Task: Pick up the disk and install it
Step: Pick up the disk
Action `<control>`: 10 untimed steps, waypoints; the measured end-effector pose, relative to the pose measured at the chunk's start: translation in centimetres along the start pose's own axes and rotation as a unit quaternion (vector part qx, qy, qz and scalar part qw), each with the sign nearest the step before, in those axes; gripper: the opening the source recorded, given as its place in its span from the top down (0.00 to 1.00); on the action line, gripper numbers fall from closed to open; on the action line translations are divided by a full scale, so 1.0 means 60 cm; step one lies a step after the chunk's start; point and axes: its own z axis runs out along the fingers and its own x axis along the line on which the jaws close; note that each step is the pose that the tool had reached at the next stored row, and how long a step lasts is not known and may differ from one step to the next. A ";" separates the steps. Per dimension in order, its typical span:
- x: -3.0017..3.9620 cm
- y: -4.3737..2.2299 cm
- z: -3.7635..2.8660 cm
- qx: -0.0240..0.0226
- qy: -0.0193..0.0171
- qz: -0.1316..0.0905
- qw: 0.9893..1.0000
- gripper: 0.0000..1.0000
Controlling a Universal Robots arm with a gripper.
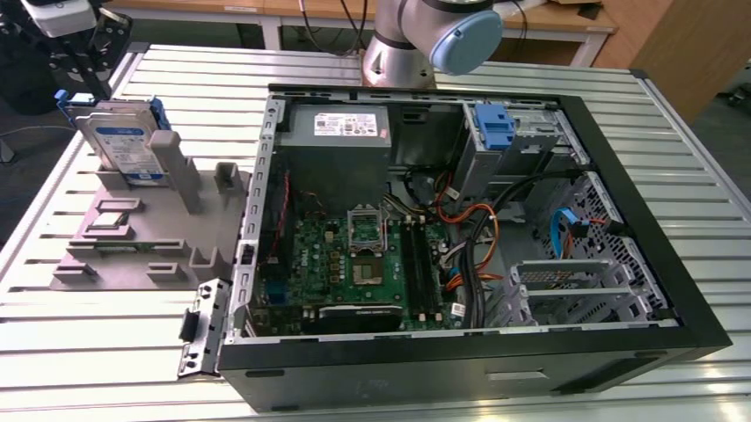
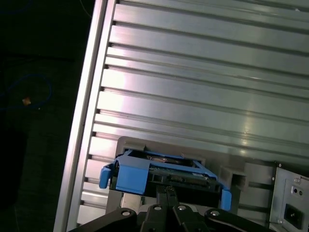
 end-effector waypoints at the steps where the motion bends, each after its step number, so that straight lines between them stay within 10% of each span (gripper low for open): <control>1: 0.000 0.000 0.000 0.000 0.000 -0.003 1.000 0.89; 10: 0.000 0.000 0.000 0.000 0.003 -0.061 0.998 0.89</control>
